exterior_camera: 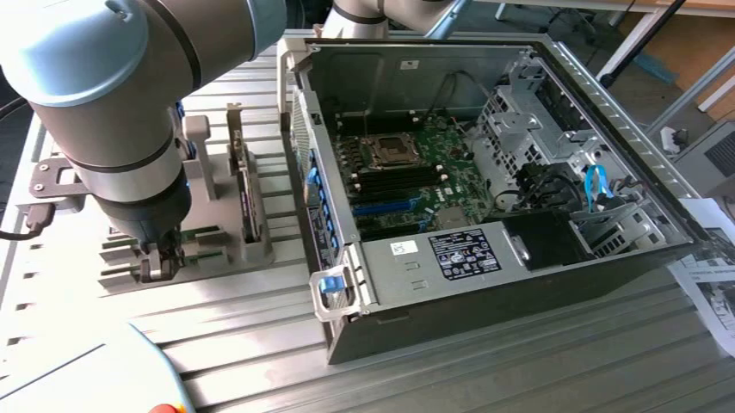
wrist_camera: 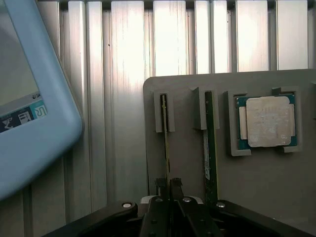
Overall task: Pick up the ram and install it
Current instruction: 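Pick up the ram and move it above insertion slot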
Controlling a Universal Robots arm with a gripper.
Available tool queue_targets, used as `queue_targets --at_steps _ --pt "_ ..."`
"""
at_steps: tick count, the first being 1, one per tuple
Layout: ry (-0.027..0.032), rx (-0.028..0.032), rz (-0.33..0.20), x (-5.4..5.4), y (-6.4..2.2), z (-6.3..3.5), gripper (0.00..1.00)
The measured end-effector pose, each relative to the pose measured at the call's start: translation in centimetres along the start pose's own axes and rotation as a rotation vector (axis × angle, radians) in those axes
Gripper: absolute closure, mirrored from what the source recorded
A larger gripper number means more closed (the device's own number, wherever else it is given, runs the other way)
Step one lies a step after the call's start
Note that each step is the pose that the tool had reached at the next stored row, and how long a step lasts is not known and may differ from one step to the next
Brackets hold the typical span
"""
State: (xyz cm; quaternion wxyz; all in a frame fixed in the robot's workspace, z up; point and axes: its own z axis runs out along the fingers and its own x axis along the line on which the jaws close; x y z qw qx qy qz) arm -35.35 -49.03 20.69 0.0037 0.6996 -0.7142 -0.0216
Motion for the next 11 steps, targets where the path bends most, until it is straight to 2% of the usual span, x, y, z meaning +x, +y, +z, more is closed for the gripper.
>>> queue_targets --at_steps 11 --pt "0.0006 0.0001 0.0 0.0 0.02 -0.11 0.87"
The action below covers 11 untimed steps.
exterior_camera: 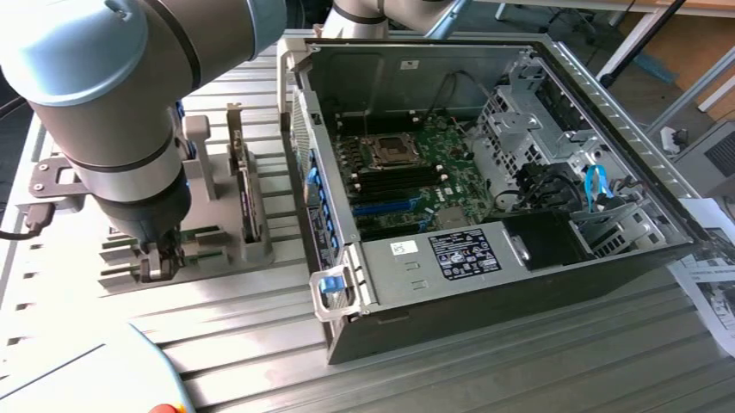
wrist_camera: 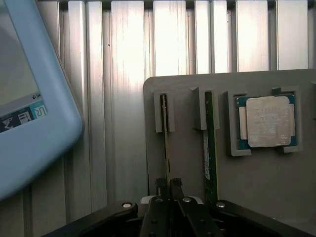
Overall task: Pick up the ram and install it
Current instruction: 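Pick up the ram and move it above insertion slot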
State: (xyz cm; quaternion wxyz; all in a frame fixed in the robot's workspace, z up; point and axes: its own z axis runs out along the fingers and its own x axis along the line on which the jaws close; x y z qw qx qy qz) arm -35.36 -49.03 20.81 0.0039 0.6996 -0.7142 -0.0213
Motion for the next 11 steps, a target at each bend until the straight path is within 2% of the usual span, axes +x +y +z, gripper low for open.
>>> queue_targets --at_steps 11 --pt "0.0002 -0.0001 0.0 0.0 0.07 -1.94 0.87"
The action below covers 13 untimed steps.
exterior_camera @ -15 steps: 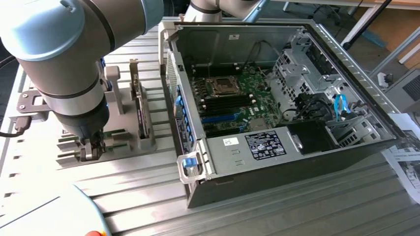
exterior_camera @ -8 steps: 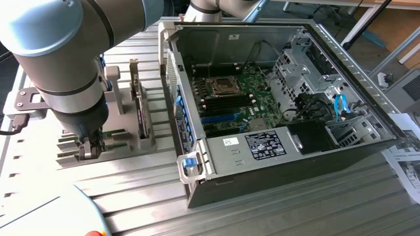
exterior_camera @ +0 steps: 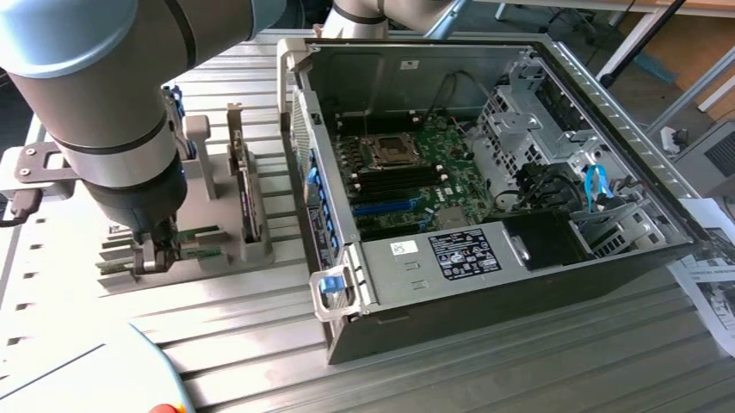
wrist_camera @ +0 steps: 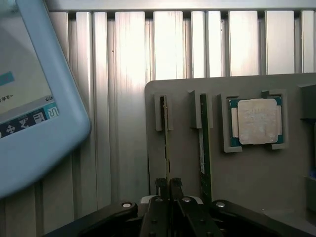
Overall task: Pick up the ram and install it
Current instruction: 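Pick up the ram and move it above insertion slot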
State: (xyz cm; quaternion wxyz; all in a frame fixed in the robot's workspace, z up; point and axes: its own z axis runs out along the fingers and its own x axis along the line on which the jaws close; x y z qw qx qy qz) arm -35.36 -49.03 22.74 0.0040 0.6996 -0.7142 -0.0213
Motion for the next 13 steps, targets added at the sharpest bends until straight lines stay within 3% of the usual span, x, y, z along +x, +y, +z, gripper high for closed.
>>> queue_targets --at_steps 9,13 --pt "0.0 0.0 0.0 0.0 0.05 -1.59 0.87" --pt "0.0 0.0001 0.0 -0.1 0.1 -2.98 0.87"
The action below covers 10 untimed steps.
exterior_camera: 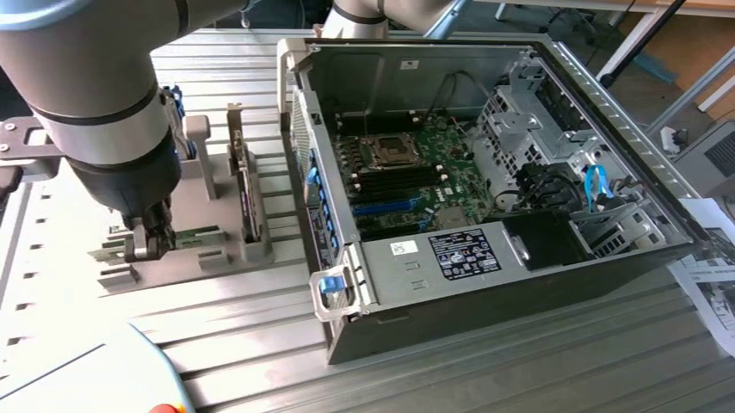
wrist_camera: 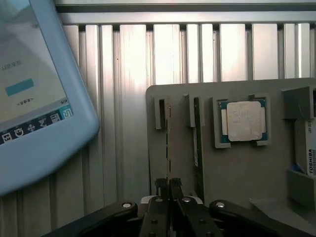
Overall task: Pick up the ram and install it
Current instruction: 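Pick up the ram and move it above insertion slot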
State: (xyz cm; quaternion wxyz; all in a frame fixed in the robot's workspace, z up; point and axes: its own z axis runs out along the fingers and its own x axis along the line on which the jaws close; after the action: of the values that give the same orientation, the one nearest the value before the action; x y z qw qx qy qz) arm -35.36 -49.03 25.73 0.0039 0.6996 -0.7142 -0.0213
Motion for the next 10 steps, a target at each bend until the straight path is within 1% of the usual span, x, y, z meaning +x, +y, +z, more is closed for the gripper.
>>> queue_targets --at_steps 3,7,8,10 --pt "0.0 0.0 0.0 0.0 0.04 -1.07 0.87" --pt "-0.0001 0.0 0.0 -0.1 0.1 -2.86 0.87" --pt "0.0001 -0.0001 0.0 -0.1 0.13 -3.65 0.87" --pt "0.0001 -0.0001 0.0 -0.1 0.17 -4.57 0.87"
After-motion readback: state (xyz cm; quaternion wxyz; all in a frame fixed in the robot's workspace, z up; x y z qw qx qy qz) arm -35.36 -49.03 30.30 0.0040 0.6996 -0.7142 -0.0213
